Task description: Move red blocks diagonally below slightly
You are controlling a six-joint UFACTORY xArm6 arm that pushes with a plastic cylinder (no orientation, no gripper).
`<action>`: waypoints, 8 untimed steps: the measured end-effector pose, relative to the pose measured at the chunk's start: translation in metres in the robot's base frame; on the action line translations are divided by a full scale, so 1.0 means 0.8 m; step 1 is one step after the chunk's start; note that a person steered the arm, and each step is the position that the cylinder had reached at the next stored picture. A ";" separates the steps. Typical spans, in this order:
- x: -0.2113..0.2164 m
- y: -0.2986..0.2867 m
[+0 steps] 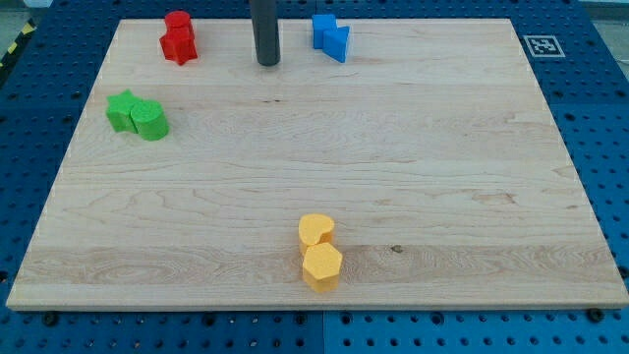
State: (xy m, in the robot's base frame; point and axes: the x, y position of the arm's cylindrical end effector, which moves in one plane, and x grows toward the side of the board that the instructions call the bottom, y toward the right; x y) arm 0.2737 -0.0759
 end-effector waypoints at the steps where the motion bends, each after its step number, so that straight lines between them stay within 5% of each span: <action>1: -0.033 -0.011; 3: -0.101 -0.085; 5: -0.102 -0.195; 8: -0.103 -0.237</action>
State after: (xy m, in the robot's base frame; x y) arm 0.1916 -0.2658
